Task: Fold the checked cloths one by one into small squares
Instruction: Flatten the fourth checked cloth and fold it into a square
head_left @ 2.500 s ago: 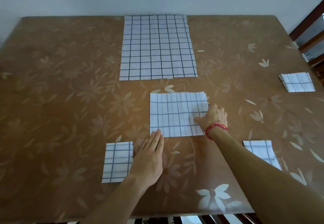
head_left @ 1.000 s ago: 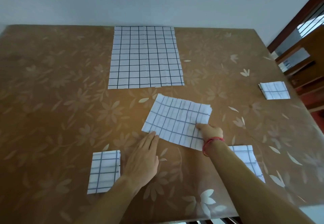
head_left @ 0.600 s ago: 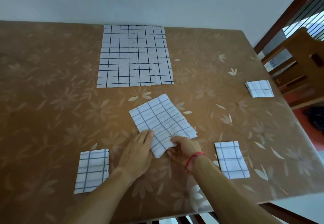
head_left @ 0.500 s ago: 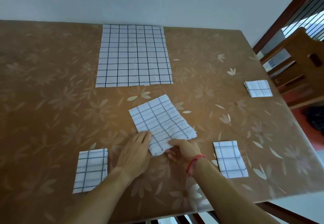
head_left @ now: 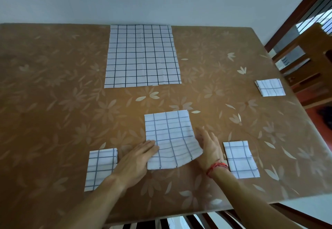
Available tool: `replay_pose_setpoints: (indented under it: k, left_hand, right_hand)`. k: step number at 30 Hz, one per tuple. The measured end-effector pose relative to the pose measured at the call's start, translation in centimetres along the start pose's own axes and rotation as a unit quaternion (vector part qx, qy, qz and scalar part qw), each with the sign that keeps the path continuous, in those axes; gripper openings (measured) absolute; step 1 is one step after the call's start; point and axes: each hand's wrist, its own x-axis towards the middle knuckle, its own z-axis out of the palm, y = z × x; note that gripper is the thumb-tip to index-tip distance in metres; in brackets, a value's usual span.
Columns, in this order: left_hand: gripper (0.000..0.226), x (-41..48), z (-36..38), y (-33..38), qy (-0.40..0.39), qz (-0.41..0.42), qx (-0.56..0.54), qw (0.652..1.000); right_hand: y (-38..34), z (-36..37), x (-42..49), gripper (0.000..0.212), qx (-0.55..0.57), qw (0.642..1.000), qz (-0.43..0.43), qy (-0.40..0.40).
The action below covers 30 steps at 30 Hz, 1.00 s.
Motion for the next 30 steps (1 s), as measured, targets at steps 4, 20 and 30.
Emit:
replay_pose_setpoints:
  k: [4,20,30]
  left_hand:
    - [0.061,-1.0,-0.1,-0.8,-0.010,-0.011,0.045,0.999]
    - [0.031,0.8,-0.1,-0.9,0.132,-0.064,0.029,0.989]
    - [0.040,3.8,-0.3,-1.9,0.132,-0.159,0.054,0.977]
  right_hand:
    - [1.1,1.1,0.2,0.035,0.002,0.999,0.041,0.027]
    - [-0.1,0.5,2.6,0.022,-0.012,0.991,0.132,-0.007]
    - [0.6,1.8,5.2,0.021,0.001,0.979,0.203,-0.004]
